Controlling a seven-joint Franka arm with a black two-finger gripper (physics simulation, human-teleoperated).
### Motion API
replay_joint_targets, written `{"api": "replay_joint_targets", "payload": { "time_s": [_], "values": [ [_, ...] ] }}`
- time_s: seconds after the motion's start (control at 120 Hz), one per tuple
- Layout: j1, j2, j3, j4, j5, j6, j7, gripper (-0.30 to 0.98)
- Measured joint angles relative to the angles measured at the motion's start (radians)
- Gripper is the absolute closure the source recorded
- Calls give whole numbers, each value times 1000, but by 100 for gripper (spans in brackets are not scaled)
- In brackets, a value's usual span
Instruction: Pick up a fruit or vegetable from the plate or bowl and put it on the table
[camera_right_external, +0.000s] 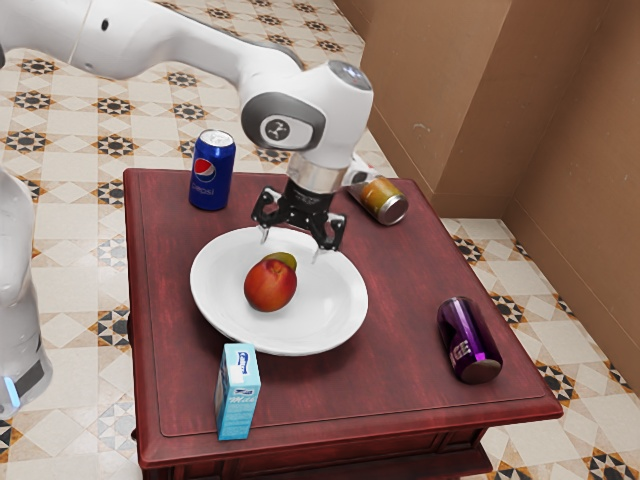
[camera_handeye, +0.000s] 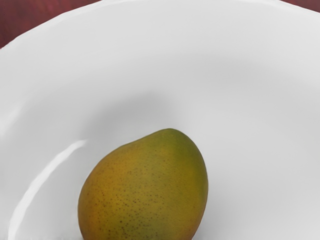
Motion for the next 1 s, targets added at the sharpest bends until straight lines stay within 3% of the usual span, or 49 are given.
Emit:
{"api": "replay_joint_targets", "payload": {
  "time_s": [0.308,0.817,1.0],
  "values": [
    [0,23,1,-6,28,-57,-15,0],
    [-2,102,-7,-8,43,-21,-29,1],
    [-2,112,-7,-7,45,-9,-32,16]
  ]
}}
